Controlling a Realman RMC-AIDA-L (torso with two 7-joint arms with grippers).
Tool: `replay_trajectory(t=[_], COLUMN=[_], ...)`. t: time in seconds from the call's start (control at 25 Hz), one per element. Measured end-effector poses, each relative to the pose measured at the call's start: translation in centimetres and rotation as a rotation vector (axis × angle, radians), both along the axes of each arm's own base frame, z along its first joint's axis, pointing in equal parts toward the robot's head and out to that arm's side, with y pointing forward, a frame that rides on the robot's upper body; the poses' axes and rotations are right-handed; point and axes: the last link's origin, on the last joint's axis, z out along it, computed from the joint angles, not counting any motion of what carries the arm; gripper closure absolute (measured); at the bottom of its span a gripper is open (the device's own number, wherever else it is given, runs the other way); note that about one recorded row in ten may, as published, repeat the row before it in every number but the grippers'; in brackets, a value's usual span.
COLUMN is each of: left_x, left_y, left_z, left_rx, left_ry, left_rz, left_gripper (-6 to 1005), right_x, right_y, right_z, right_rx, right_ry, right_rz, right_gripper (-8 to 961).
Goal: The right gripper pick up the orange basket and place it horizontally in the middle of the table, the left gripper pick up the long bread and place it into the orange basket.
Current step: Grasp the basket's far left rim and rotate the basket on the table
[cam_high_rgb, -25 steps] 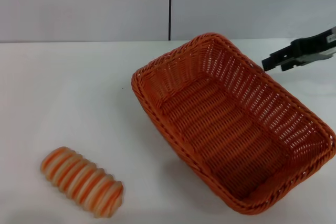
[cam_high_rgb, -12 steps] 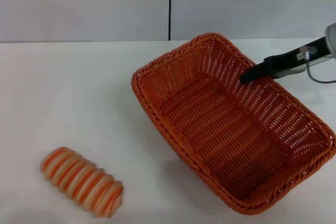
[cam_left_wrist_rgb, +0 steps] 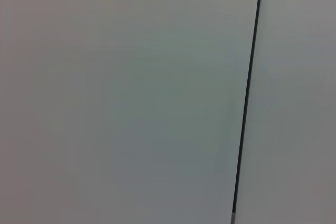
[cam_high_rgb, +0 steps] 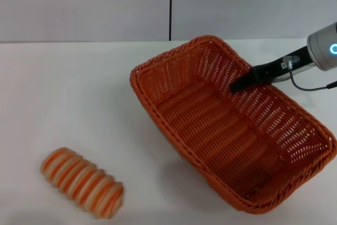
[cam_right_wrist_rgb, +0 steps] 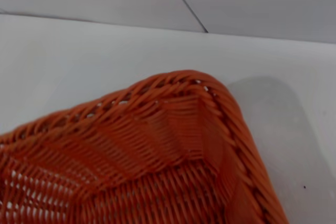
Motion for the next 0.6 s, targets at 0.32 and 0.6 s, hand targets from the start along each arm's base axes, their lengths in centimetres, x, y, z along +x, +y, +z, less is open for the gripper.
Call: replay_trajectory(t=[0.32,0.6], left_x=[0.1,0.2], left_y=[-0.2,-0.2], left_z=[0.1,0.2], left_rx=[0.005,0.007], left_ry=[-0.006,0.000], left_rz=[-0.009,-0.021], left_gripper=[296,295], right_x=[-0.1,-0.8], right_y=[-0.3,-0.1], right_z=[-0.3,0.3], right_rx=[-0.028,-0.031], right_ry=[-0.017,-0.019], right_rz=[0.033,0.087], right_gripper=[638,808])
